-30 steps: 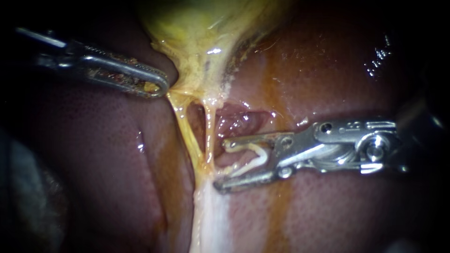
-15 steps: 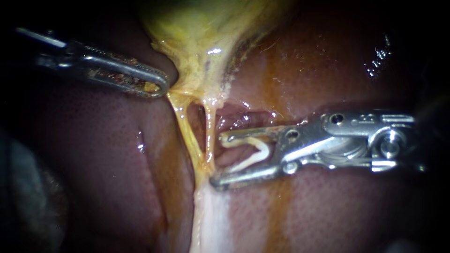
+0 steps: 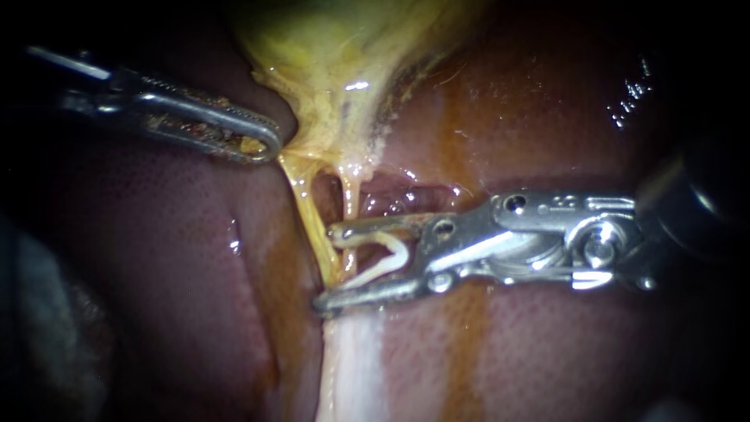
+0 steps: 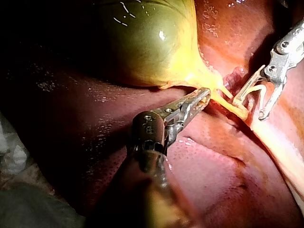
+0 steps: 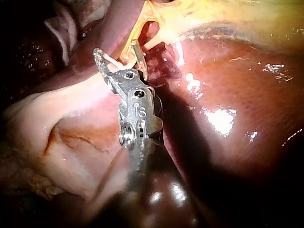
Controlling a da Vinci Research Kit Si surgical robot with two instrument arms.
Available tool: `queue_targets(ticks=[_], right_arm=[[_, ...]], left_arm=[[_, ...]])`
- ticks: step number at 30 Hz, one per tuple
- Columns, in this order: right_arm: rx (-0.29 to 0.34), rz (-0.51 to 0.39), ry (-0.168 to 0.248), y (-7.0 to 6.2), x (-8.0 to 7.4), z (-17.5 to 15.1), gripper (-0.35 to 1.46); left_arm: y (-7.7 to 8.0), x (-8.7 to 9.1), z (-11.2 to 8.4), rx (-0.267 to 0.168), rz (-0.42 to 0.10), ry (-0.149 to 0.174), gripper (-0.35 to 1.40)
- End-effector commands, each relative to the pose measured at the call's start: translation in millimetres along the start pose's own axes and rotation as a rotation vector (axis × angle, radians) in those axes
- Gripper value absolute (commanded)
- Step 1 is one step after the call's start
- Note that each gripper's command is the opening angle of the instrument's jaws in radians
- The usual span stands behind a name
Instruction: Clipping first clip left tube
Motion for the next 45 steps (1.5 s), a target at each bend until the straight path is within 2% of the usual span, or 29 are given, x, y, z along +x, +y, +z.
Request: queue_targets(ticks=[1, 7, 13, 17, 22, 26, 34, 40, 45], right_arm=[[-0.001, -0.003, -0.001, 0.2, -0.4, 0.0, 0.48], [-0.001, -0.011, -0.005, 1.7, -2.1, 0.5, 0.49], [0.011, -0.017, -0.012, 2.8, -3.2, 1.2, 0.49], [0.031, -0.017, -0.015, 3.1, -3.1, 1.7, 0.49], [0.074, -0.025, 0.012, 3.0, -2.2, 3.5, 0.49], [0.105, -0.020, 0.022, 2.6, -1.7, 5.0, 0.49], [0.117, -0.023, 0.015, 1.6, -2.2, 6.6, 0.49], [0.134, -0.018, 0.034, 0.1, -1.0, 6.1, 0.49], [0.157, -0.012, 0.055, -1.5, 0.7, 5.5, 0.49]], left_arm=[[0.0, 0.0, 0.0, 0.000, 0.000, 0.000, -0.35], [0.0, 0.0, 0.0, 0.000, 0.000, 0.000, -0.35], [0.0, 0.0, 0.0, 0.000, 0.000, 0.000, -0.35], [0.0, 0.0, 0.0, 0.000, 0.000, 0.000, -0.35], [0.0, 0.0, 0.0, 0.000, 0.000, 0.000, -0.35], [0.0, 0.0, 0.0, 0.000, 0.000, 0.000, -0.35], [0.0, -0.1, 0.2, 0.002, 0.000, 0.001, -0.35], [0.0, -0.1, 0.2, 0.002, 0.000, 0.001, -0.35], [0.0, -0.1, 0.1, 0.001, 0.001, 0.000, -0.35]])
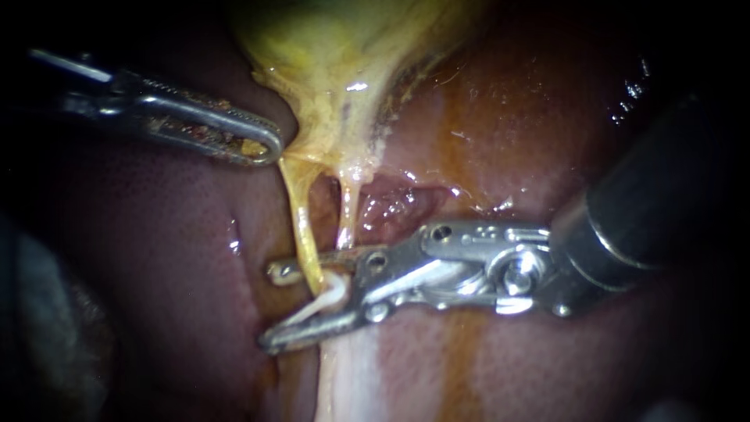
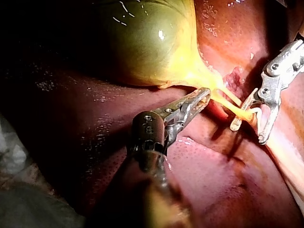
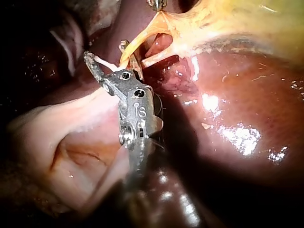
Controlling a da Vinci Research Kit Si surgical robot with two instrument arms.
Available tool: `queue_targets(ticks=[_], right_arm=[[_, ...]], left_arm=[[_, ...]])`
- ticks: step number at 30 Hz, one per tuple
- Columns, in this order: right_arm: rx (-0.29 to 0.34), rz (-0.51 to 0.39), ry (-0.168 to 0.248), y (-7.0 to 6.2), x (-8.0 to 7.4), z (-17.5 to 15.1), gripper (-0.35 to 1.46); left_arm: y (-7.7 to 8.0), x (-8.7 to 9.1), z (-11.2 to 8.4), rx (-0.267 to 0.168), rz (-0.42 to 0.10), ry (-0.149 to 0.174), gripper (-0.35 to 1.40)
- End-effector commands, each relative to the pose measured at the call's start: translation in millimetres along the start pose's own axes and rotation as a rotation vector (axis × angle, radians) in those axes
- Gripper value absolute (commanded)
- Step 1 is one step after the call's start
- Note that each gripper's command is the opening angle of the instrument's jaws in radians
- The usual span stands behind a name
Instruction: Clipping first clip left tube
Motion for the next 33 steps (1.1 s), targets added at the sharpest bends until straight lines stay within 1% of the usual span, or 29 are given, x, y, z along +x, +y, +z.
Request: queue_targets(ticks=[1, 3, 6, 18, 24, 29, 33], right_arm=[[0.002, 0.001, 0.003, -0.3, 0.3, 0.0, 0.49], [0.006, 0.003, 0.006, -0.8, 0.8, -0.1, 0.49], [0.009, 0.004, 0.008, -1.2, 1.2, -0.1, 0.49], [0.018, 0.002, 0.008, -1.2, 1.1, -0.5, 0.41], [0.020, 0.016, 0.008, -1.1, 1.3, -0.8, 0.30], [0.020, 0.022, 0.005, -0.8, 1.2, -1.2, 0.12], [0.020, 0.022, 0.005, -0.7, 1.2, -1.3, 0.05]], left_arm=[[0.0, 0.0, 0.0, -0.001, 0.001, 0.000, -0.35], [0.0, 0.0, 0.0, -0.001, 0.001, 0.000, -0.35], [0.0, 0.0, 0.0, -0.001, 0.001, 0.000, -0.35], [0.0, 0.0, -0.1, -0.001, 0.001, 0.000, -0.35], [0.0, 0.0, -0.1, -0.001, 0.001, 0.000, -0.35], [0.0, 0.0, -0.1, -0.001, 0.001, 0.000, -0.35], [0.0, 0.0, -0.1, -0.001, 0.001, 0.000, -0.35]])
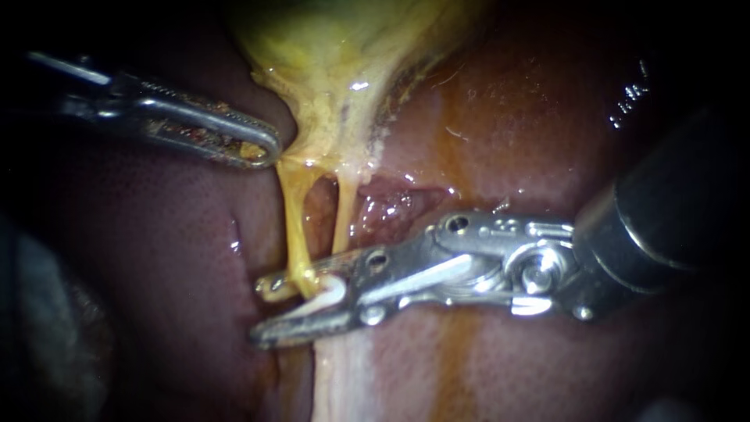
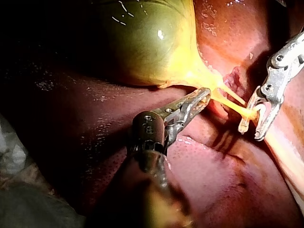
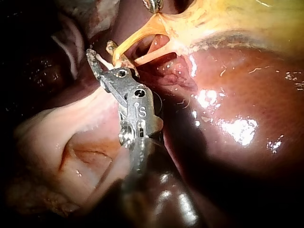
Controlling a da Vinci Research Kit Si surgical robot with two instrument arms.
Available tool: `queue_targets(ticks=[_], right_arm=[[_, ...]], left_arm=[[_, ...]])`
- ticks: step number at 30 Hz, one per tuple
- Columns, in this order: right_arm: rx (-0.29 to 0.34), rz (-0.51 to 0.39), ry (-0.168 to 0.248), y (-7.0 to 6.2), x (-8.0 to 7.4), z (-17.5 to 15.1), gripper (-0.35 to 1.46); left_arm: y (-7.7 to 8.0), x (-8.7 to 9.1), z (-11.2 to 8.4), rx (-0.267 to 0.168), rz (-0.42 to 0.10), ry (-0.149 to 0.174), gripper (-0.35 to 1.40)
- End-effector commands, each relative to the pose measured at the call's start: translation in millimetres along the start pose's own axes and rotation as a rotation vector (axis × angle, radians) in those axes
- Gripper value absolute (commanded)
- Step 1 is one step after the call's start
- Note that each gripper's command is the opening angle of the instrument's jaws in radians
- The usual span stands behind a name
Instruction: Clipping first clip left tube
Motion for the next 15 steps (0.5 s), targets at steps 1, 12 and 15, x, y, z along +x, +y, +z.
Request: queue_targets(ticks=[1, 12, 15], right_arm=[[0.000, 0.006, -0.001, 0.0, -0.1, 0.0, 0.03], [0.001, 0.117, -0.009, -0.2, -0.3, -0.5, -0.35], [-0.001, 0.117, -0.015, -0.3, -0.3, -0.5, -0.35]], left_arm=[[0.0, 0.0, 0.0, 0.000, 0.000, 0.000, -0.35], [0.0, 0.0, 0.0, 0.000, 0.000, 0.000, -0.35], [0.0, 0.0, 0.0, 0.000, 0.000, 0.000, -0.35]])
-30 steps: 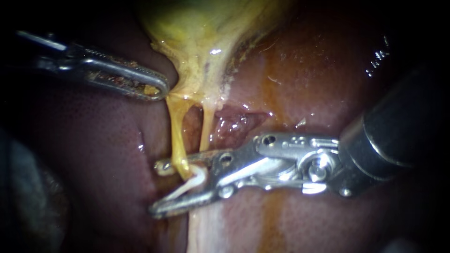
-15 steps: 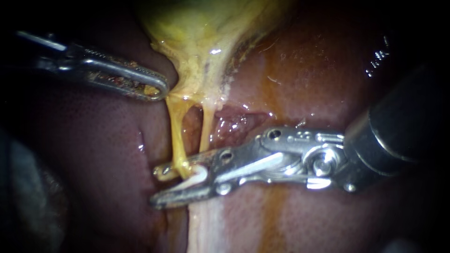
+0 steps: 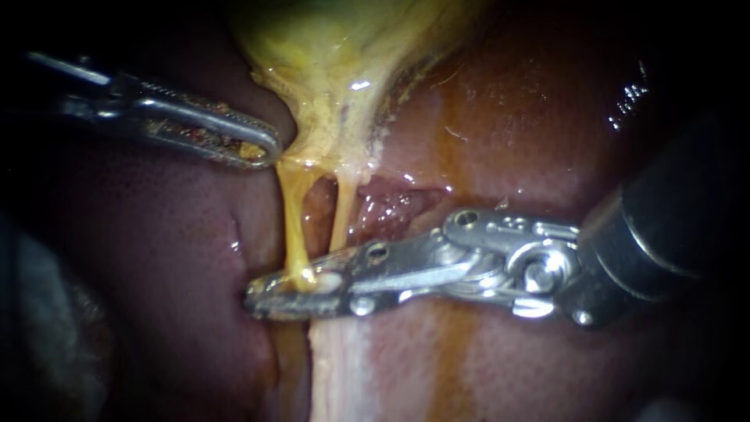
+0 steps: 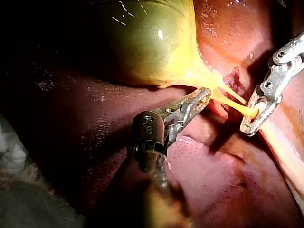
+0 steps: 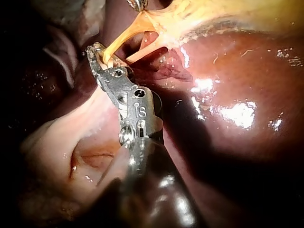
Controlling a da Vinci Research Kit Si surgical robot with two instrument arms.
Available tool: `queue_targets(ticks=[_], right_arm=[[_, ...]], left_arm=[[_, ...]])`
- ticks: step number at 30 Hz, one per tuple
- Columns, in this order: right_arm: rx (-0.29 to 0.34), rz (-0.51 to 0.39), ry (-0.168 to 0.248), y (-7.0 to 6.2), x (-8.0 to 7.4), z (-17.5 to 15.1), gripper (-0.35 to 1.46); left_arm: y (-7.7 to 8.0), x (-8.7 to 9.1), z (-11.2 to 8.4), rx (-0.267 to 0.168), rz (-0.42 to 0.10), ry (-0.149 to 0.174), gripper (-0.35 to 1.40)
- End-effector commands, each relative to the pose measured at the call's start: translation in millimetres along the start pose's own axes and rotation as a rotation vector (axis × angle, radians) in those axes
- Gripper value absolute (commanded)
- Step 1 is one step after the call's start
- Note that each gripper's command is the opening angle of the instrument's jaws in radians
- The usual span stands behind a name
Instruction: Clipping first clip left tube
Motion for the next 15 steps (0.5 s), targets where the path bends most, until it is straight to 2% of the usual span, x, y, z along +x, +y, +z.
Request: queue_targets(ticks=[1, 15], right_arm=[[0.001, -0.001, -0.002, 0.0, 0.0, -0.1, -0.35], [0.003, -0.004, -0.004, 0.2, -0.2, 0.0, -0.35]], left_arm=[[0.0, 0.0, 0.0, 0.000, 0.000, 0.000, -0.35], [0.0, 0.0, 0.0, 0.000, 0.000, 0.000, -0.35]])
